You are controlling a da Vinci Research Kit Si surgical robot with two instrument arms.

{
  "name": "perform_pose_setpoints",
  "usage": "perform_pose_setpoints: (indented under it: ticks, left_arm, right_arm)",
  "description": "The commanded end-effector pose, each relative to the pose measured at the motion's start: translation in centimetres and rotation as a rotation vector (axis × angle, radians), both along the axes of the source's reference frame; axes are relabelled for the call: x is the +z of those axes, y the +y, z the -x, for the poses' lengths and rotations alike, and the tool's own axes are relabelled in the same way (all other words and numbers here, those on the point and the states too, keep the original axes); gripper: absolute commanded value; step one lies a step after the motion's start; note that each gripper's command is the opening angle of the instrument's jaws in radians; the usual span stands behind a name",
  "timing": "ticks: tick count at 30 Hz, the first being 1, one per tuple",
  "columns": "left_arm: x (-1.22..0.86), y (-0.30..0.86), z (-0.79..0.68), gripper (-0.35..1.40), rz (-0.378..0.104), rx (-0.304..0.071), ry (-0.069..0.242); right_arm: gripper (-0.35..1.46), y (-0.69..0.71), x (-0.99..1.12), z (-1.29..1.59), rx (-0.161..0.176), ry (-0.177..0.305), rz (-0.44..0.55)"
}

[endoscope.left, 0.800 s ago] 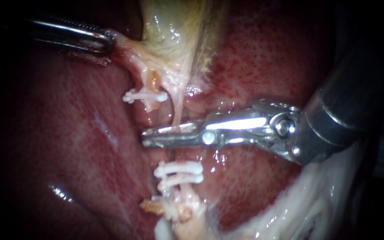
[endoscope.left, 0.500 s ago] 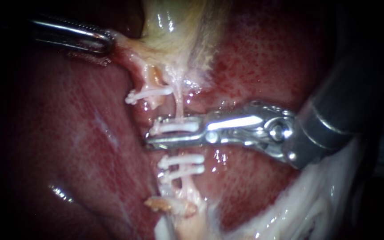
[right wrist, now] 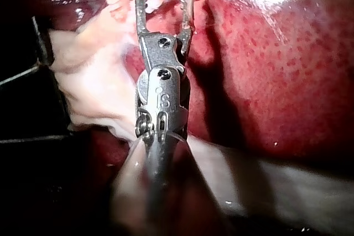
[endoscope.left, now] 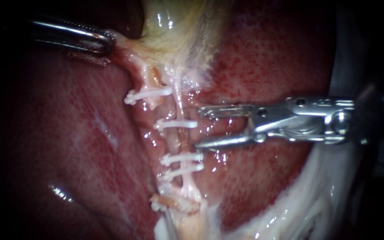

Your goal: Going back third clip right tube

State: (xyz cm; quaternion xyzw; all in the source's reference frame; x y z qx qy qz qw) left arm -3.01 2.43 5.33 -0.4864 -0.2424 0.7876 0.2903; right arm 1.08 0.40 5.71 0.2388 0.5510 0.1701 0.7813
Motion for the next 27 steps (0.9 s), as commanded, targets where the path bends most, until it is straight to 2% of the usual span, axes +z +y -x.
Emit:
perform_pose_setpoints:
  ticks: [1, 4, 11, 15, 18, 20, 23, 27]
  left_arm:
    - [0.0, 0.0, 0.0, -0.35, 0.0, 0.0, 0.0]
    - [0.0, 0.0, 0.0, -0.35, 0.0, 0.0, 0.0]
    - [0.07, -0.03, 0.05, -0.35, 0.004, -0.002, 0.002]
    - [0.27, -0.07, 0.13, -0.35, 0.014, -0.006, 0.008]
    - [0.45, -0.12, 0.21, -0.35, 0.021, 0.005, -0.001]
    - [0.55, -0.16, 0.26, -0.35, 0.017, 0.012, 0.005]
    - [0.62, -0.18, 0.32, -0.35, 0.016, 0.02, 0.007]
    - [0.62, -0.18, 0.33, -0.35, 0.016, 0.02, 0.007]
  right_arm:
    - [0.49, -0.02, -0.07, 0.08, -0.021, -0.012, 0.038]
    - [0.49, -0.04, -0.18, 0.25, -0.042, -0.02, 0.107]
    - [0.5, -0.06, -0.18, 0.49, -0.054, -0.015, 0.137]
    - [0.5, -0.06, -0.17, 0.52, -0.055, -0.015, 0.137]
    - [0.5, -0.07, -0.18, 0.54, -0.056, -0.014, 0.137]
    - [0.5, -0.07, -0.18, 0.54, -0.056, -0.014, 0.137]
    - [0.5, -0.08, -0.18, 0.55, -0.057, -0.014, 0.137]
    - [0.5, -0.07, -0.18, 0.56, -0.059, -0.012, 0.142]
